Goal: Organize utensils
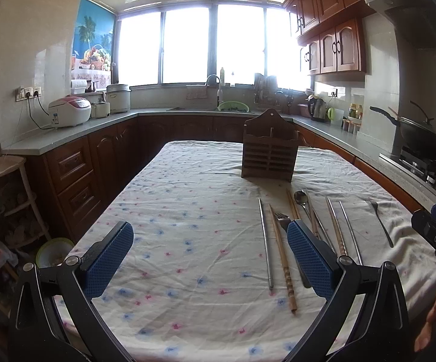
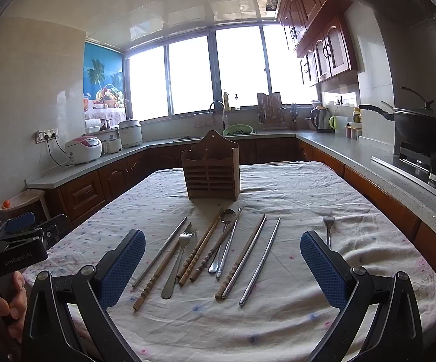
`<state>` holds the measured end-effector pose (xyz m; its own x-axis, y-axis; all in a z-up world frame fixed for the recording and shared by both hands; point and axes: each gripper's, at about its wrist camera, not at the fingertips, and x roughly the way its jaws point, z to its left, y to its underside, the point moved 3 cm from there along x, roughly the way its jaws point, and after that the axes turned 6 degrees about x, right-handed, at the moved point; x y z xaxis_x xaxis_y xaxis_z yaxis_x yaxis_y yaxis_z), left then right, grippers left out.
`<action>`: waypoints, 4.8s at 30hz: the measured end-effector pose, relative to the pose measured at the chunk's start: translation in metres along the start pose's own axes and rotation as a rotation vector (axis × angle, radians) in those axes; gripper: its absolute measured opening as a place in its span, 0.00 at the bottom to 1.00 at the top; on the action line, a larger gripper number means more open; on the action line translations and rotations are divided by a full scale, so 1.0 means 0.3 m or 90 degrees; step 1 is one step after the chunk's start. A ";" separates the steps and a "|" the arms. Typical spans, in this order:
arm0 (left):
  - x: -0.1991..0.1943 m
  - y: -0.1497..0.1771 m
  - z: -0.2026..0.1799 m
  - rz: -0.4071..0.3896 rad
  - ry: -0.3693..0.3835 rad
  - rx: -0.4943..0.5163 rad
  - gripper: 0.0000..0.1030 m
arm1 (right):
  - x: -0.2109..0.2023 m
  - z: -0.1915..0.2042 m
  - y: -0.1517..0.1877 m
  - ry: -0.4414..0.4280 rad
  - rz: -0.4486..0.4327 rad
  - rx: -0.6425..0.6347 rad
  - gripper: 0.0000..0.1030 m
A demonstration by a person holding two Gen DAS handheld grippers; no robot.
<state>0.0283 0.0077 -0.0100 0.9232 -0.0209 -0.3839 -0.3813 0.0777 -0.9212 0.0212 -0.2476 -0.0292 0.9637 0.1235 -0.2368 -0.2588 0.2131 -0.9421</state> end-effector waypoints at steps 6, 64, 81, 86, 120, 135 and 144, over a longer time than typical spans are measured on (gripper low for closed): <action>0.065 -0.018 -0.001 0.029 0.015 0.000 1.00 | 0.034 -0.032 -0.028 0.005 0.018 0.016 1.00; 1.023 -0.084 -0.288 0.395 0.198 0.102 0.05 | 1.084 -0.243 -0.061 -0.039 0.424 0.213 0.07; 0.766 -0.277 -0.111 0.282 0.245 0.014 0.03 | 0.865 -0.141 -0.277 -0.099 0.322 0.182 0.04; 0.682 -0.325 -0.093 0.248 0.249 0.013 0.03 | 0.796 -0.121 -0.318 -0.102 0.302 0.170 0.04; 0.459 -0.560 -0.005 0.084 0.245 -0.017 0.03 | 0.560 -0.041 -0.552 -0.133 0.145 0.097 0.04; 0.490 -0.724 0.024 0.013 0.239 -0.033 0.03 | 0.608 -0.049 -0.652 -0.138 0.101 0.098 0.04; 0.552 -0.855 0.045 -0.041 0.226 -0.048 0.03 | 0.652 -0.059 -0.807 -0.135 0.029 0.108 0.04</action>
<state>0.2795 -0.0023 0.1636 0.8763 -0.3686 -0.3104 -0.3369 -0.0081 -0.9415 0.2735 -0.2921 0.1485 0.9198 0.3338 -0.2063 -0.3265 0.3593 -0.8743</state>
